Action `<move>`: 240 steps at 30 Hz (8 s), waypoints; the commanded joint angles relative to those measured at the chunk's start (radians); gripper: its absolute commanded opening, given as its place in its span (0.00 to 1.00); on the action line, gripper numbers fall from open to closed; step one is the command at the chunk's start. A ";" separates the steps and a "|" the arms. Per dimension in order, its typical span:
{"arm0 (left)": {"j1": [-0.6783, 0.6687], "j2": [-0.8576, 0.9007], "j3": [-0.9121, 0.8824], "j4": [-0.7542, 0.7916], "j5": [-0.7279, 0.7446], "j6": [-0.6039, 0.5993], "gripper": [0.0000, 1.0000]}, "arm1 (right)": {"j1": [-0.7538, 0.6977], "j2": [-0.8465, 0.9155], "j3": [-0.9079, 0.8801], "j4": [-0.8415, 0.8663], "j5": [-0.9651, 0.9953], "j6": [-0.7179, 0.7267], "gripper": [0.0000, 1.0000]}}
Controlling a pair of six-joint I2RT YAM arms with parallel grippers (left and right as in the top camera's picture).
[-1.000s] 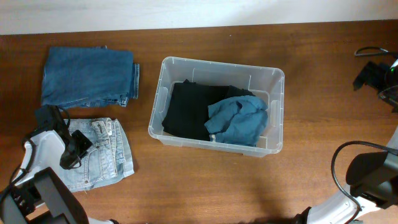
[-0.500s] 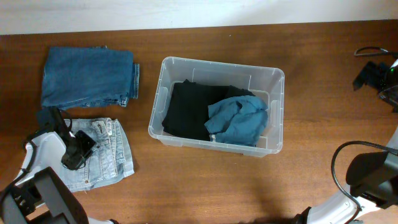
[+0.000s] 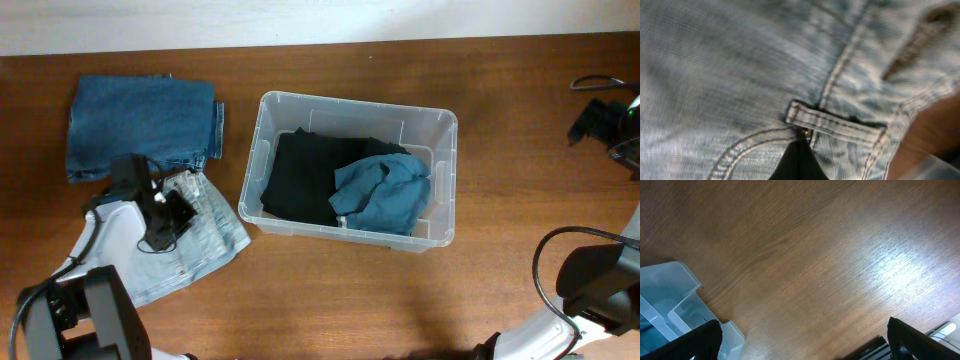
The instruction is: Pack container
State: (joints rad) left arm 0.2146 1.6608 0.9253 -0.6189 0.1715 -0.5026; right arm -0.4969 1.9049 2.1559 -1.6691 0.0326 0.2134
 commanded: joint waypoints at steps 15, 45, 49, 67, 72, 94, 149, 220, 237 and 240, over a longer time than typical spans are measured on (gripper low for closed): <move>0.149 -0.049 0.216 -0.159 0.042 0.217 0.54 | -0.001 0.000 -0.002 0.001 -0.002 0.011 0.98; 0.492 -0.036 0.071 -0.074 0.084 0.389 0.78 | -0.001 0.000 -0.002 0.001 -0.002 0.011 0.98; 0.494 0.005 0.070 -0.073 0.070 0.389 0.79 | -0.001 0.000 -0.002 0.001 -0.002 0.011 0.99; 0.495 0.113 0.070 -0.017 0.024 0.430 0.79 | -0.001 0.000 -0.002 0.001 -0.002 0.011 0.98; 0.495 0.144 0.070 -0.016 0.070 0.429 0.79 | -0.001 0.000 -0.002 0.001 -0.002 0.011 0.98; 0.495 0.238 0.070 -0.034 0.260 0.456 0.77 | -0.001 0.000 -0.002 0.001 -0.002 0.011 0.98; 0.543 -0.416 0.492 -0.233 0.888 0.254 0.01 | -0.001 0.000 -0.002 0.001 -0.002 0.011 0.98; -0.848 -0.007 0.558 0.605 0.597 -0.252 0.01 | -0.001 0.000 -0.002 0.001 -0.002 0.011 0.98; -0.862 -0.007 0.558 0.710 0.554 -0.552 0.01 | -0.001 0.000 -0.002 0.001 -0.002 0.011 0.99; -0.859 -0.006 0.558 0.520 0.441 -0.551 0.01 | -0.001 0.000 -0.002 0.001 -0.002 0.011 0.98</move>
State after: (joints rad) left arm -0.6430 1.6775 1.4563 0.0044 0.7242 -1.0351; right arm -0.4969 1.9049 2.1559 -1.6695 0.0319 0.2138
